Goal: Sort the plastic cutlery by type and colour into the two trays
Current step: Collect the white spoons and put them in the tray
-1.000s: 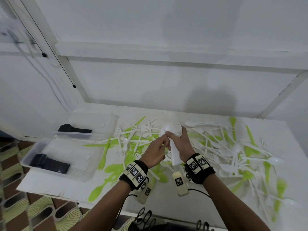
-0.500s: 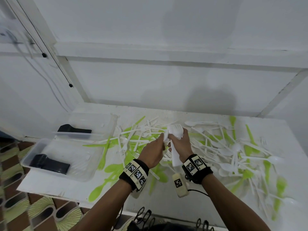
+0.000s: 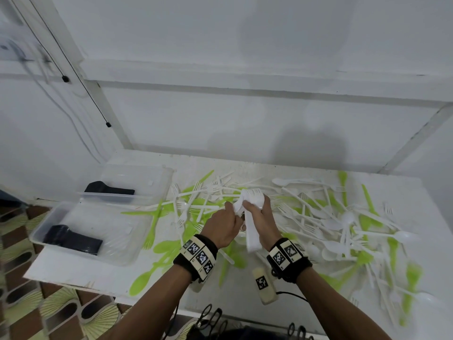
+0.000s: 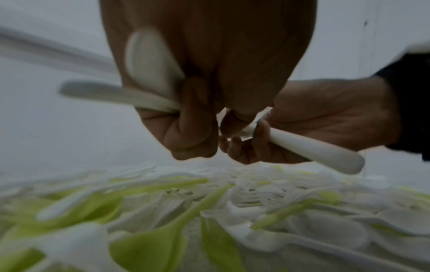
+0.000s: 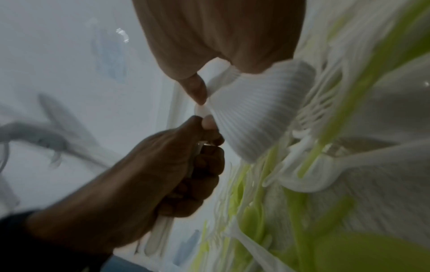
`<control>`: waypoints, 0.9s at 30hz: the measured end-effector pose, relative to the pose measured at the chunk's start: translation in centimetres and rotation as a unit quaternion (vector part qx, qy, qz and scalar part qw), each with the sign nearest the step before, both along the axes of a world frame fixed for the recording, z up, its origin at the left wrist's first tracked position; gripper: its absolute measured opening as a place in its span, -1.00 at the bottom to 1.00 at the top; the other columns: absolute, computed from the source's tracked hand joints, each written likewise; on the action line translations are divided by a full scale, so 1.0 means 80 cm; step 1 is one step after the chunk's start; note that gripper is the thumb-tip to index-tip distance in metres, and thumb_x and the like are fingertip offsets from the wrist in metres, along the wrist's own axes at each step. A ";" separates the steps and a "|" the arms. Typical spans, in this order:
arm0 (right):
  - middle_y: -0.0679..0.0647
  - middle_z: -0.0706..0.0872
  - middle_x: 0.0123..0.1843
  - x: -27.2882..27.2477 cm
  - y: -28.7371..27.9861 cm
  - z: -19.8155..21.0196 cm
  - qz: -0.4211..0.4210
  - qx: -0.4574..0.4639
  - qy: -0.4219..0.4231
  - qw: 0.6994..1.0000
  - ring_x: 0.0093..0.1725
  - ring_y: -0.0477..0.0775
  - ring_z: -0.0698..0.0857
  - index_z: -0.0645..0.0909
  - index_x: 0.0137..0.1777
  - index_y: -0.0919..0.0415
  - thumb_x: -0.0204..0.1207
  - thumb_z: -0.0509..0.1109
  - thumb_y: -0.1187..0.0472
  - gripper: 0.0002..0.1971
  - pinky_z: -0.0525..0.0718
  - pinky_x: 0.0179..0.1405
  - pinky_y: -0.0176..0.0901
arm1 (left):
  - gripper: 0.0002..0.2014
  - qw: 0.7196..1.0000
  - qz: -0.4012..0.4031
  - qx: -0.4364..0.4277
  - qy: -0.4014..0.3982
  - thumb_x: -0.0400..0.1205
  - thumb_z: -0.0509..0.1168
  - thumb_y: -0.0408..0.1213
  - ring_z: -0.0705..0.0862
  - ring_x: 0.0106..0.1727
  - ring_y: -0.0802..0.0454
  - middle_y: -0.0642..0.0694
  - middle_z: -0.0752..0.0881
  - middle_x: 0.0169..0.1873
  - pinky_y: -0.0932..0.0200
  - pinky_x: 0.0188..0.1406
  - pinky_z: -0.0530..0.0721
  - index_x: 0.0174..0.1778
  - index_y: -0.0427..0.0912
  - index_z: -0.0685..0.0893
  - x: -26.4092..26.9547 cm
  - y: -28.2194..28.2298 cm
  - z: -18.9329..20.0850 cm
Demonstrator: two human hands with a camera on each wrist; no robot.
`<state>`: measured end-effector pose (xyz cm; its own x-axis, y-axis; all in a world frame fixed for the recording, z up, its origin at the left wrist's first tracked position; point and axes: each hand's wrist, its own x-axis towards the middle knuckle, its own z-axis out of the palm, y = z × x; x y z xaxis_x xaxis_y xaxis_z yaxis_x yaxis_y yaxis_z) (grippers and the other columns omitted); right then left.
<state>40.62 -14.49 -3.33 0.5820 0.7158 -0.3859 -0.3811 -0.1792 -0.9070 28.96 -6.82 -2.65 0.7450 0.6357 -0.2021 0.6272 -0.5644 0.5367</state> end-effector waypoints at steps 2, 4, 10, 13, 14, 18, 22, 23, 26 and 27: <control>0.16 0.78 0.16 -0.002 -0.002 -0.003 -0.032 -0.023 -0.085 0.996 -0.05 0.20 0.81 0.31 0.48 -0.30 0.51 0.49 -0.14 -0.40 0.80 -0.26 0.11 | -0.55 0.998 0.001 0.047 0.031 0.80 0.15 0.00 0.69 -0.14 -0.26 -0.25 0.68 -0.15 0.00 -0.33 0.44 0.34 -0.37 0.36 0.000 0.001 0.002; 0.07 0.82 0.05 0.003 -0.002 0.002 -0.065 -0.030 -0.127 0.989 -0.08 0.17 0.82 0.28 0.49 -0.29 0.56 0.48 -0.11 -0.42 0.84 -0.21 0.16 | -0.57 0.998 0.012 0.054 0.036 0.82 0.12 0.03 0.71 -0.06 -0.31 -0.31 0.71 -0.07 -0.01 -0.30 0.42 0.27 -0.34 0.41 -0.001 0.001 0.003; 0.07 0.78 0.17 -0.002 -0.002 0.011 0.030 -0.026 -0.079 0.996 -0.02 0.02 0.77 0.21 0.57 -0.25 0.59 0.49 -0.11 -0.34 0.78 -0.23 -0.01 | -0.69 0.999 0.023 -0.032 -0.021 0.87 -0.02 -0.12 0.68 -0.14 -0.33 -0.18 0.58 -0.26 0.00 -0.27 0.39 0.14 -0.33 0.45 -0.003 -0.007 0.009; -0.10 0.65 0.33 -0.014 -0.006 0.010 0.038 -0.026 -0.121 0.992 0.17 -0.20 0.70 0.15 0.64 -0.19 0.56 0.52 -0.16 -0.23 0.65 -0.04 -0.42 | -0.75 0.993 -0.020 -0.110 -0.050 0.82 0.00 -0.19 0.72 -0.18 -0.16 -0.19 0.72 -0.17 0.04 -0.25 0.55 0.16 -0.31 0.46 0.003 -0.008 0.022; -0.16 0.65 0.30 -0.014 -0.007 0.011 0.030 -0.019 -0.127 0.991 0.12 -0.33 0.69 0.19 0.62 -0.16 0.58 0.53 -0.09 -0.28 0.61 -0.10 -0.52 | -0.66 0.991 -0.022 -0.119 -0.049 0.77 0.01 -0.14 0.71 -0.18 -0.11 -0.20 0.73 -0.12 0.07 -0.26 0.57 0.24 -0.35 0.44 0.004 -0.008 0.026; -0.18 0.71 0.21 -0.008 -0.002 0.011 0.000 -0.010 -0.155 0.988 0.06 -0.35 0.73 0.27 0.53 -0.17 0.61 0.52 -0.01 -0.40 0.66 -0.06 -0.48 | -0.61 0.987 -0.001 -0.145 -0.074 0.78 0.04 -0.08 0.62 -0.27 0.10 -0.10 0.67 -0.16 0.21 -0.36 0.48 0.33 -0.36 0.34 0.005 -0.018 0.019; -0.11 0.86 0.00 0.002 0.005 0.011 -0.040 -0.009 -0.129 0.991 0.11 -0.09 0.79 0.27 0.49 -0.06 0.64 0.47 -0.02 -0.46 0.73 0.16 -0.13 | -0.71 0.982 -0.014 -0.133 -0.132 0.88 -0.01 -0.13 0.56 -0.31 0.00 0.05 0.55 -0.22 0.30 -0.37 0.41 0.36 -0.28 0.33 0.003 -0.041 0.019; -0.08 0.87 -0.02 0.003 0.006 0.010 -0.041 -0.004 -0.109 0.993 0.14 -0.08 0.79 0.27 0.48 -0.02 0.65 0.46 -0.02 -0.47 0.73 0.24 -0.03 | -0.67 0.980 -0.022 -0.144 -0.132 0.88 -0.01 -0.13 0.56 -0.28 -0.10 0.05 0.53 -0.21 0.37 -0.40 0.39 0.42 -0.31 0.31 0.003 -0.045 0.018; 0.04 0.84 0.13 -0.001 0.005 0.011 -0.039 0.007 -0.042 0.998 0.22 0.04 0.79 0.32 0.50 0.07 0.64 0.49 -0.02 -0.45 0.71 0.37 0.19 | -0.47 0.980 -0.015 -0.161 -0.120 0.87 -0.04 -0.10 0.60 -0.24 -0.17 -0.22 0.68 -0.12 0.38 -0.41 0.39 0.65 -0.40 0.11 0.008 -0.046 0.014; 0.04 0.79 0.23 -0.001 0.005 0.009 -0.040 0.006 -0.029 0.999 0.26 0.04 0.77 0.33 0.53 0.08 0.63 0.50 -0.02 -0.42 0.69 0.40 0.19 | -0.42 0.977 -0.008 -0.170 -0.128 0.88 -0.05 -0.11 0.67 -0.12 -0.20 -0.26 0.72 -0.02 0.38 -0.34 0.42 0.72 -0.40 0.03 0.009 -0.043 0.014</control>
